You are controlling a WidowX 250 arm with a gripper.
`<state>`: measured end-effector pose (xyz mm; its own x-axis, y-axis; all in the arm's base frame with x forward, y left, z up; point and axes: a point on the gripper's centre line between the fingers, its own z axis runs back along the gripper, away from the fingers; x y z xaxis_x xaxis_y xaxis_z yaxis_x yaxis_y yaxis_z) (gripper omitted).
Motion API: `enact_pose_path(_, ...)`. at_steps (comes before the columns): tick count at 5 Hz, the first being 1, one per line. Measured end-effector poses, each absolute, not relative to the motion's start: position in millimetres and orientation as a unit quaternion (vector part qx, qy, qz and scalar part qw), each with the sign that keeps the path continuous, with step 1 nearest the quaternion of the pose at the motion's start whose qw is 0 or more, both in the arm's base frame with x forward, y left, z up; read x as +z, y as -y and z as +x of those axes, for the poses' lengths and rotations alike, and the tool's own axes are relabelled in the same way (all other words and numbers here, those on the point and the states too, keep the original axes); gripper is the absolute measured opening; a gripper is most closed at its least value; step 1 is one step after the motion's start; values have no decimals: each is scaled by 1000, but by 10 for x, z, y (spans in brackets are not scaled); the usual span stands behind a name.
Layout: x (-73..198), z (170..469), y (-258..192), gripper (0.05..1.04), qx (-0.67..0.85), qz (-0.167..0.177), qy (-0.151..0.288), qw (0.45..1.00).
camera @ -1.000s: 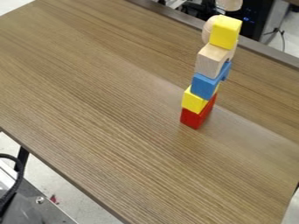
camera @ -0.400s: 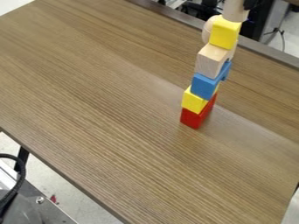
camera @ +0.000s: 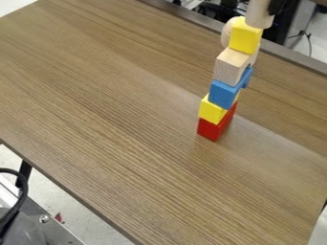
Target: Put the cylinder on top of the yellow cube
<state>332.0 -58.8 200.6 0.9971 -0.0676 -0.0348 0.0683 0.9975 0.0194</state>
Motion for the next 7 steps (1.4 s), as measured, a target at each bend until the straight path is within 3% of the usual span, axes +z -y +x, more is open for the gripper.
enact_pose_path(2, 2021, 3400, 527, 516, -29, -4, -14, 999)
enact_pose_path(7, 1883, 3486, 443, 516, -25, 1, -21, 999)
